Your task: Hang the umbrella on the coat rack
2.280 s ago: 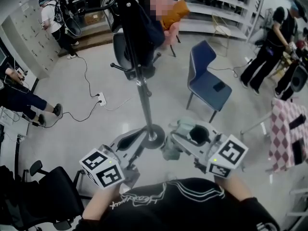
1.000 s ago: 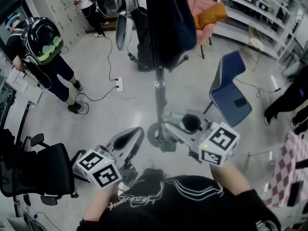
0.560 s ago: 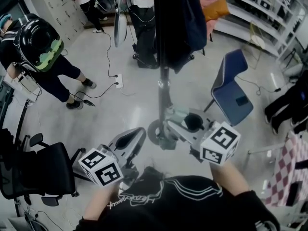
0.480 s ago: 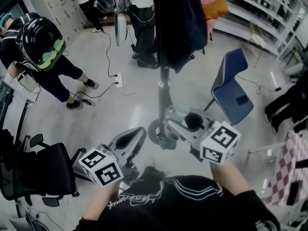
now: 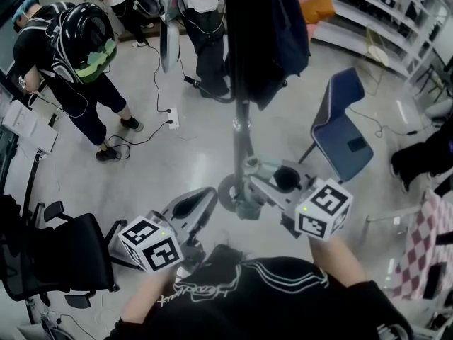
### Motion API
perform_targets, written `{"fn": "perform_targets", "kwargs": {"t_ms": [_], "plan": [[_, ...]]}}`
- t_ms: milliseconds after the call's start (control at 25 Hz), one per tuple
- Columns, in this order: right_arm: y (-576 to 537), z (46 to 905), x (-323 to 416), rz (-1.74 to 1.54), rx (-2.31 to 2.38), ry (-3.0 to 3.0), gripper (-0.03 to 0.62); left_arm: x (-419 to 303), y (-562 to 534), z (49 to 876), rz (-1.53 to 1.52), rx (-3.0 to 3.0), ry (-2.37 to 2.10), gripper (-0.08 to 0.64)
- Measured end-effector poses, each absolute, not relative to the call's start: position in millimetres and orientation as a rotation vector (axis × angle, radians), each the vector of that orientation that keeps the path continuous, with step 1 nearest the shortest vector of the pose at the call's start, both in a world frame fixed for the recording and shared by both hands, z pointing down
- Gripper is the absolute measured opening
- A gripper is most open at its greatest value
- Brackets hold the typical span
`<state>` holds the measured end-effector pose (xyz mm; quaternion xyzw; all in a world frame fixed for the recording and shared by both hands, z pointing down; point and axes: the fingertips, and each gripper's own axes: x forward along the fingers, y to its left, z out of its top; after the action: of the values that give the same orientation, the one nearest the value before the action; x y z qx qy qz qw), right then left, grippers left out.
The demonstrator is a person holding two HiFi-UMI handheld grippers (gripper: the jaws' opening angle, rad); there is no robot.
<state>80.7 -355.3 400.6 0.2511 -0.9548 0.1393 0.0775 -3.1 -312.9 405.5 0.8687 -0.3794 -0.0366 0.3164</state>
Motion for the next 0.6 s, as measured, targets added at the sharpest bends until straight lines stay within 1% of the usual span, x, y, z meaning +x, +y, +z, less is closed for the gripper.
{"fn": "perform_targets", "kwargs": {"t_ms": [600], "plan": [[-370.2,433.8,89.5,0.505,0.821,-2.797,0.163,6.3,-330.1,416.5,-0.043,2.291,-0.938,-0.002]]}}
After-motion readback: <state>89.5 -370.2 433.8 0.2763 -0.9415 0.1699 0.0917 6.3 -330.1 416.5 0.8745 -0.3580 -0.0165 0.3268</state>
